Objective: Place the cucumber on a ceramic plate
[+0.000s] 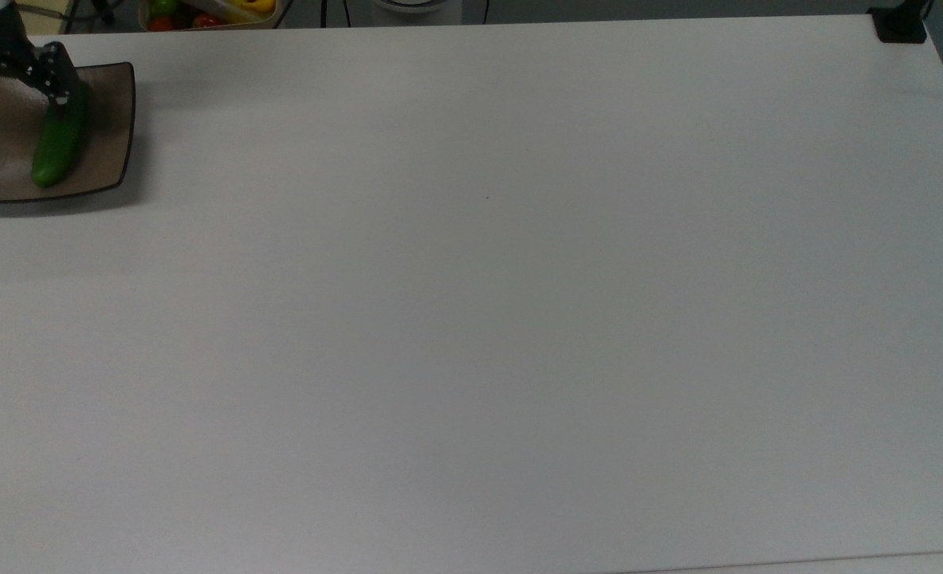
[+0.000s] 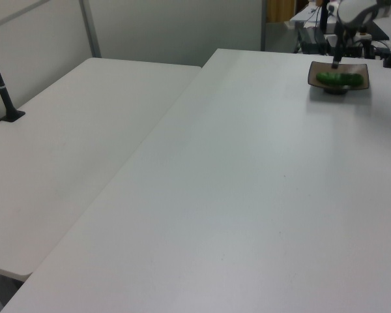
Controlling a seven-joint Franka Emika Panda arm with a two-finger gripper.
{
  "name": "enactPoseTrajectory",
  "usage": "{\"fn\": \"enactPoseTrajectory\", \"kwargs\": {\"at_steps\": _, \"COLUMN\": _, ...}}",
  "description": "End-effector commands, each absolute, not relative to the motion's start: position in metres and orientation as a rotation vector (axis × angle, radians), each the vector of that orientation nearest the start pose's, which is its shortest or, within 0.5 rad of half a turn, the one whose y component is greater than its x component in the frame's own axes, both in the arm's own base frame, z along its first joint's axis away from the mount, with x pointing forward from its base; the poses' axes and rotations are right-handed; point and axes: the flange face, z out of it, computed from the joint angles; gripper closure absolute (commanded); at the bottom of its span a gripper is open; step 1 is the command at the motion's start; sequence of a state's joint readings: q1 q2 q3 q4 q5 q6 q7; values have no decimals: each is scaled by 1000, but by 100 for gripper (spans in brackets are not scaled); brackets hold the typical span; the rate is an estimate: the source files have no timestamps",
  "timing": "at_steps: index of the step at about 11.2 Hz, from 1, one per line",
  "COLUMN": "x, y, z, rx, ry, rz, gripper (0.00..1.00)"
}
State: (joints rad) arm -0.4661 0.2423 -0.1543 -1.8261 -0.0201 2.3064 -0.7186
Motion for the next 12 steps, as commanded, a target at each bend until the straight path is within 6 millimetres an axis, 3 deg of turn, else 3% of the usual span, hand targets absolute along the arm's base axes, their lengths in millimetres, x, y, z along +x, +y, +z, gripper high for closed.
{"fn": "enactPoseTrajectory", "kwargs": {"at_steps": 1, "x": 524, "y": -309, "z": 542, "rx": -3258, "ry": -163, "rz": -296, "gripper": 0}}
{"fn": "enactPoseTrajectory", "kwargs": {"at_steps": 2, "x": 521, "y": -285, "z": 570, "rx": -3243, "ry": -174, "rz": -311, "gripper": 0}}
{"fn": "enactPoseTrajectory", "kwargs": {"at_steps": 4, "x": 513, "y": -231, "z": 610, "rx": -3163, "ry": -94, "rz": -324, "gripper": 0}}
{"fn": "enactPoseTrajectory", "kwargs": {"at_steps": 6, "x": 507, "y": -177, "z": 647, "rx": -3110, "ry": -103, "rz": -217, "gripper": 0}}
{"fn": "enactPoseTrajectory", "kwargs": {"at_steps": 9, "x": 508, "y": -92, "z": 662, "rx": -3049, "ry": -74, "rz": -66, "gripper": 0}}
{"fn": "enactPoseTrajectory", "kwargs": {"at_steps": 12, "x": 517, "y": -7, "z": 655, "rx": -3051, "ry": -67, "rz": -37, "gripper": 0}}
